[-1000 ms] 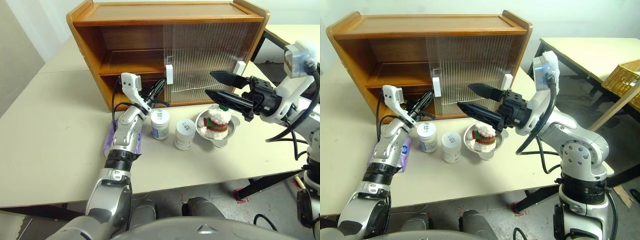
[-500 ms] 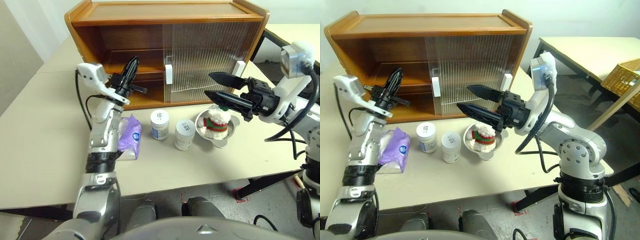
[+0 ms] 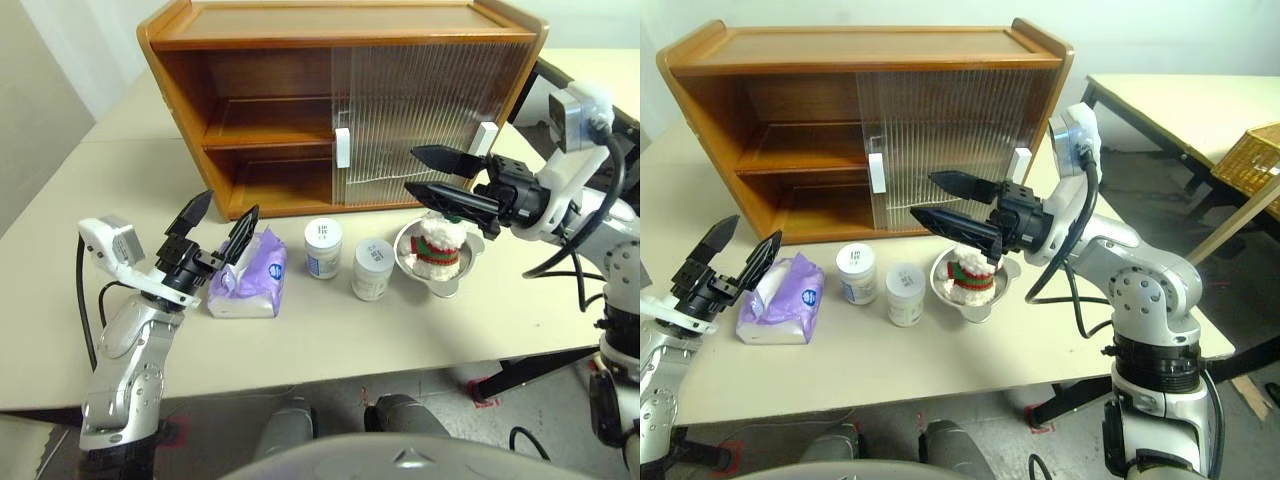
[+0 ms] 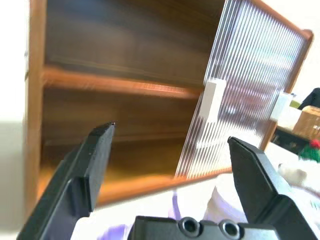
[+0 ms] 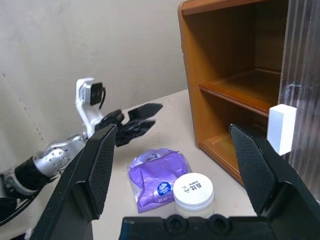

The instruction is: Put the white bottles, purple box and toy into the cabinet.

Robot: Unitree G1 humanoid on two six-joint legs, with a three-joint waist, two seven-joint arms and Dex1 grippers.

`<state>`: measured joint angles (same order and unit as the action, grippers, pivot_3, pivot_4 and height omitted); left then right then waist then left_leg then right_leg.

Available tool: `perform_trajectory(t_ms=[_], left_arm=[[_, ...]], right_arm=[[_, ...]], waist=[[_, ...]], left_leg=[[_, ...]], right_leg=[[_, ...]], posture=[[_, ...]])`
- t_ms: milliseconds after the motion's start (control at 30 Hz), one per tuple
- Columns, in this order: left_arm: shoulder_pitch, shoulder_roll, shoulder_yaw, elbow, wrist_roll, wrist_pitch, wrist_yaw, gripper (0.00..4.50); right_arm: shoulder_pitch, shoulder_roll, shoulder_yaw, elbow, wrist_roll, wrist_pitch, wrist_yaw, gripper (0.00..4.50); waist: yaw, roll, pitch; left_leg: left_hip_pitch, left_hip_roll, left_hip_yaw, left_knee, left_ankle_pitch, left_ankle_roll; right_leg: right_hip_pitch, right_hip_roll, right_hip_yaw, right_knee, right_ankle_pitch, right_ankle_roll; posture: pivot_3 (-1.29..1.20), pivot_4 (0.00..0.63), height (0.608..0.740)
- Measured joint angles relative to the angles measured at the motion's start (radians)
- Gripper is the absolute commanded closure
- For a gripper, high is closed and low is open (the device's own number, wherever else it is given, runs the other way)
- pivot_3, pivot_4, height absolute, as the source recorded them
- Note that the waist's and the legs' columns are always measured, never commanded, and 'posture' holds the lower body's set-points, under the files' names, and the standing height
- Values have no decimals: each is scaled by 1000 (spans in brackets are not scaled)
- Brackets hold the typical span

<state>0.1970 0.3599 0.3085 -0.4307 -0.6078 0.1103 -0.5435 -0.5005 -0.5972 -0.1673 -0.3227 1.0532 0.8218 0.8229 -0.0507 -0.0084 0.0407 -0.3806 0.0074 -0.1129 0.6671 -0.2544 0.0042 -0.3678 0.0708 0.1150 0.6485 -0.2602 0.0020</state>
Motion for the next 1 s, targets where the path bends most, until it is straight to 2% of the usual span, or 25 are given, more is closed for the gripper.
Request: perform_trajectory(t_ms=[267,567,800,1000], left_arm=[[204,-25,44,-22,-14,-45,-35,17],[324,-48,43,45,19,-133,-100,17],[342,-55,39,109,45,-169,-126,17],[290,-55,18,194,98,-180,-123,17]], right_arm=[[-20,6,15,22,-12,0,25,0],[-25,21,23,28,-34,-5,35,0],[-25,23,22,28,-35,-5,37,0],[-25,22,21,27,-35,-5,34,0]], waist=[[19,1,0],[27,3,1],[27,3,1],[27,4,1]], left_leg=[[-1,3,1,-8,-1,-4],[-2,6,1,-9,-3,-6],[-2,6,0,-9,-4,-7],[-2,6,0,-9,-4,-8]], right_leg=[[-8,0,6,1,-3,-4],[-9,1,7,1,-4,-5],[-9,1,7,1,-4,-6],[-10,1,7,1,-4,-7]], posture=[[2,55,740],[-2,57,740],[-10,54,740],[-27,51,740]])
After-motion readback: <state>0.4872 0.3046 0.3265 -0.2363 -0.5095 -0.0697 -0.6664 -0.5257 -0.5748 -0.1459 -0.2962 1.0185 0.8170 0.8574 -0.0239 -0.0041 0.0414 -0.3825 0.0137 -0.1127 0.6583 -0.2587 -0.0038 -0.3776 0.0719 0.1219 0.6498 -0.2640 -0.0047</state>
